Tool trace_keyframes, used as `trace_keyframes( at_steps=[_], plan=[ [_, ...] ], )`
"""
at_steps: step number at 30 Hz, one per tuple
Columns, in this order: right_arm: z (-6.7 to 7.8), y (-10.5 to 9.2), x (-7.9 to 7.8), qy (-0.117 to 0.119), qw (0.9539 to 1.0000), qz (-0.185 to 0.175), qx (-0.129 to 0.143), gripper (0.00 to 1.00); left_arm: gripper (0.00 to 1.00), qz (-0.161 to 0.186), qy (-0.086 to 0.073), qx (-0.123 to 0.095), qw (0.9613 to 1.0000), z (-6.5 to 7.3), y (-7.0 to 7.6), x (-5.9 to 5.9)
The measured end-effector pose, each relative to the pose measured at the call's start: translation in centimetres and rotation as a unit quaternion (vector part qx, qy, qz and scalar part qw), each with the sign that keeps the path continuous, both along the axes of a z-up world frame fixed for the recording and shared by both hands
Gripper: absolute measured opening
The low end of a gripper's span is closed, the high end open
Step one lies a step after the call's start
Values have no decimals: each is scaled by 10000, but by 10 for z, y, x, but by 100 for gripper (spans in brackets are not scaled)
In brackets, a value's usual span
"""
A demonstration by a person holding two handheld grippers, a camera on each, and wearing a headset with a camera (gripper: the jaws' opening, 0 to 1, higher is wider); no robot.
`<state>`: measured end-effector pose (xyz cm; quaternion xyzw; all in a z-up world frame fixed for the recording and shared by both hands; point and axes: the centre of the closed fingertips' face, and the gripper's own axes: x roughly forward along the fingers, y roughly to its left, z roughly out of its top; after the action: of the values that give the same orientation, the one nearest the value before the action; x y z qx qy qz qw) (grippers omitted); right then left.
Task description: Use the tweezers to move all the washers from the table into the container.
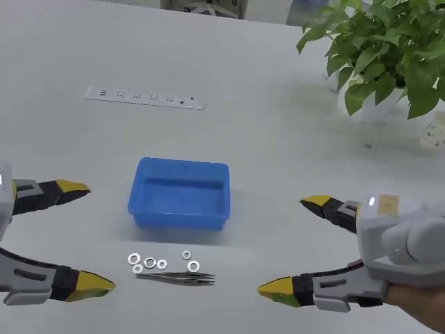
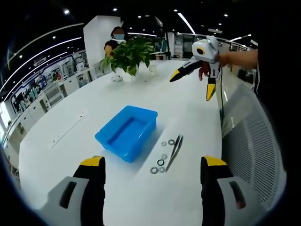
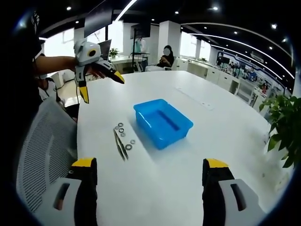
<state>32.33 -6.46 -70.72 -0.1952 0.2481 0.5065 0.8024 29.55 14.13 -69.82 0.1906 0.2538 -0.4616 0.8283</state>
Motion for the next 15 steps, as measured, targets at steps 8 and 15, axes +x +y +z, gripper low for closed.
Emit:
trace_keyframes(
  at_steps=[8, 15],
  plan=[
    [3, 6, 5, -80, 9999, 129, 14, 89, 84, -88, -64, 23, 9999, 0, 0, 2],
    [1, 9, 5, -56, 9997, 224, -25, 88, 83, -112, -26, 83, 9999, -3, 0, 3]
  ],
)
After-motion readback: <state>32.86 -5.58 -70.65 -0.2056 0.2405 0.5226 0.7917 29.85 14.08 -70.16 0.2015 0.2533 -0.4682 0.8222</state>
